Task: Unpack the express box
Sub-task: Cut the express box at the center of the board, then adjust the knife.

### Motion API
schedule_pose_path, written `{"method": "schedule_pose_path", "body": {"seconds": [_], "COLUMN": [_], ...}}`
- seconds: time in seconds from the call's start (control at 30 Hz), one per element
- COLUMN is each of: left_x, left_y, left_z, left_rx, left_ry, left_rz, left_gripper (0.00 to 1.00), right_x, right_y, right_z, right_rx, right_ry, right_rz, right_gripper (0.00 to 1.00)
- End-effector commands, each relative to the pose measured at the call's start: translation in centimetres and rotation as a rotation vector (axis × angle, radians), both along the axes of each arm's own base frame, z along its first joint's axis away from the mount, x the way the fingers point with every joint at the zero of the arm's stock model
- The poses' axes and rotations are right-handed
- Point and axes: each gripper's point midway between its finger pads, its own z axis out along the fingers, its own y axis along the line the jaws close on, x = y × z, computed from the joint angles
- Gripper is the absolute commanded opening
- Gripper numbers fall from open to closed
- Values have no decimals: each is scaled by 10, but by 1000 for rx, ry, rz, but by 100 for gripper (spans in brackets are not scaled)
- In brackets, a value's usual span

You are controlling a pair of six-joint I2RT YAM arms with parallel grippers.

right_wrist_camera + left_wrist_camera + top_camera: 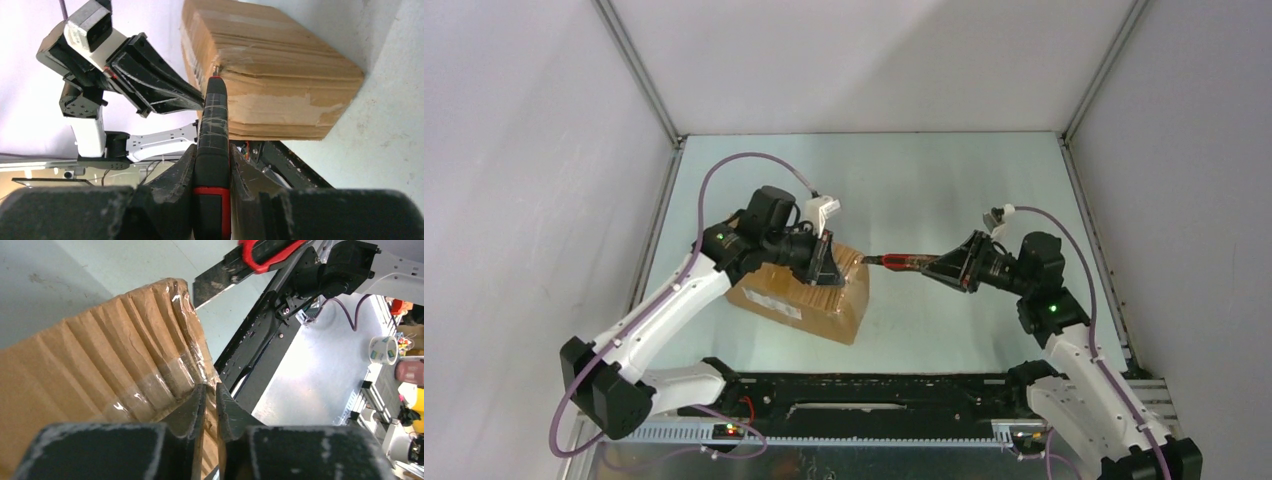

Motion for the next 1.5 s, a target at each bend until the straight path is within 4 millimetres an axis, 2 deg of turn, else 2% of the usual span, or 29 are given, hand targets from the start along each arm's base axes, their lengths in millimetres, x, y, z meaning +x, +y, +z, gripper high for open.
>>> {"method": "schedule_pose_path", "body": {"seconds": [0.0, 0.2, 0.3, 0.43, 0.57, 0.77, 1.0, 1.1, 1.17, 1.33, 1.47], "left_x": [3, 16, 20, 21, 18, 0, -28, -33, -34, -39, -45], "left_y": [2, 0, -1, -2, -9, -18, -34, -45, -51, -62, -70], "left_z": [18, 38, 59, 91, 102, 110, 109, 116, 119, 112, 113], "left_rx": [-24, -104, -163, -263, -321, -374, -444, -520, -538, -531, -556], "left_ry": [31, 9, -6, -38, -36, -22, 56, 92, 113, 166, 211], "left_rz": [11, 62, 86, 105, 63, -56, -215, -254, -269, -304, -321], "left_gripper": [19, 49, 55, 65, 75, 79, 75, 72, 67, 49, 20], "right_x": [-12, -16, -20, -26, -38, -55, -51, -50, -48, -40, -27], "right_y": [-3, -8, -7, -3, 8, 24, 30, 34, 37, 40, 41], "right_z": [52, 45, 51, 73, 92, 94, 97, 102, 105, 112, 114], "right_rx": [-38, -118, -106, -42, 7, -47, -32, -11, -14, -5, -5], "right_ry": [-183, -178, -201, -264, -327, -372, -380, -385, -393, -401, -387], "right_rz": [57, 57, 67, 100, 192, 309, 322, 340, 344, 328, 269], "right_gripper": [0, 0, 0, 0, 0, 0, 0, 0, 0, 0, 0]}}
